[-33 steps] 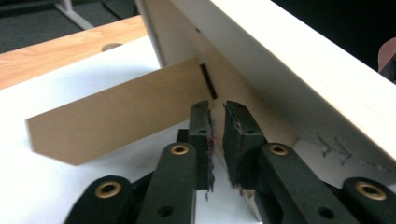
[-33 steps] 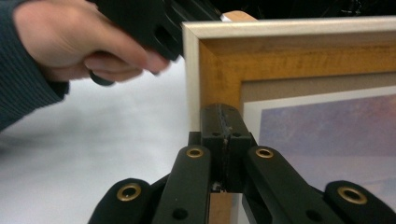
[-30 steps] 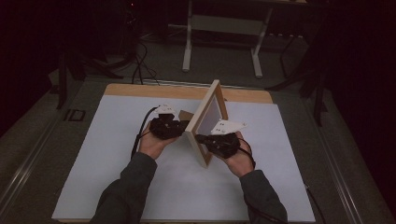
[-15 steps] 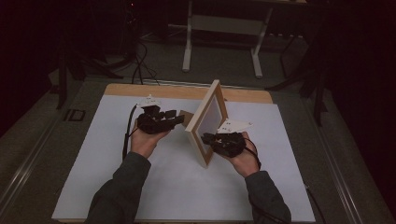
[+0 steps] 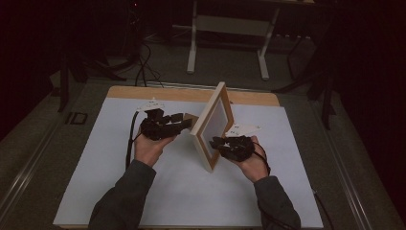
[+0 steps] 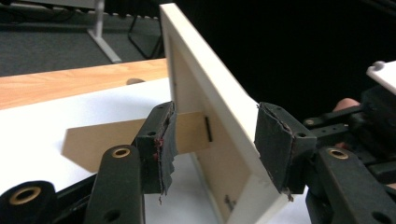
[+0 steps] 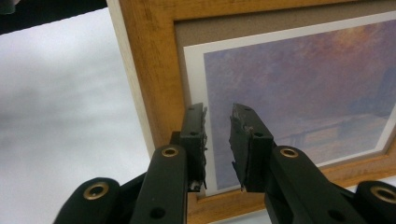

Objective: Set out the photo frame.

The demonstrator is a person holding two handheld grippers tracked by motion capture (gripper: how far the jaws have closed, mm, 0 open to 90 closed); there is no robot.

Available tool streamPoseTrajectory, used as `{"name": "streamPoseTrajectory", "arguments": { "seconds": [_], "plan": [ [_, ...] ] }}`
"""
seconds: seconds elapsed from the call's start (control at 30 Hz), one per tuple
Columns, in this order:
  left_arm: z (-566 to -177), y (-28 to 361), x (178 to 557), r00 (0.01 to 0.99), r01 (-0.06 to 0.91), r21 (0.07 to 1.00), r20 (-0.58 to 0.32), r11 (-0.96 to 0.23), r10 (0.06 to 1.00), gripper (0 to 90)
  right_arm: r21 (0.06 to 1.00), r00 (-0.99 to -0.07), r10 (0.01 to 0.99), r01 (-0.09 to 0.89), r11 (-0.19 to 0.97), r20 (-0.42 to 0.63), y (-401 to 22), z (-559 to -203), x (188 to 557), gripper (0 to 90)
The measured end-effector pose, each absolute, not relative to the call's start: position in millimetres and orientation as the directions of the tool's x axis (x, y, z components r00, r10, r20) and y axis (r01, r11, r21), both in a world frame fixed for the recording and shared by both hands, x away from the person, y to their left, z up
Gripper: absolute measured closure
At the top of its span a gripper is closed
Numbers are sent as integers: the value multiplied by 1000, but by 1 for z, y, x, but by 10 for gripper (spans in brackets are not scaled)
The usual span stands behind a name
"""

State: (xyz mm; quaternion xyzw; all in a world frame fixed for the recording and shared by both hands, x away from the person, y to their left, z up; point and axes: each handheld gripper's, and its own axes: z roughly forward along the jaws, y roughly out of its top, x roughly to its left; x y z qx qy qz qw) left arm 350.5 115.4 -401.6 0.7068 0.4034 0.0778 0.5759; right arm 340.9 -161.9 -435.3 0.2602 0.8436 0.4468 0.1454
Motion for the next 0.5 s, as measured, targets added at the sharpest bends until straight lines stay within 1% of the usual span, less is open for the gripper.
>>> {"name": "streamPoseTrajectory", "arguments": {
  "seconds": [0.07,0.4,0.5],
  "plan": [
    [-401,113,349,662,478,878,-353,-10,661,487,829,-821,570,313,464,-9,-163,-435,341,746],
    [-399,99,340,661,466,884,-317,-40,680,329,829,-817,577,318,459,-6,-168,-435,342,742],
    [-402,93,338,662,465,883,-300,-62,687,307,829,-813,582,325,456,-1,-168,-435,342,738]
  ]
}}
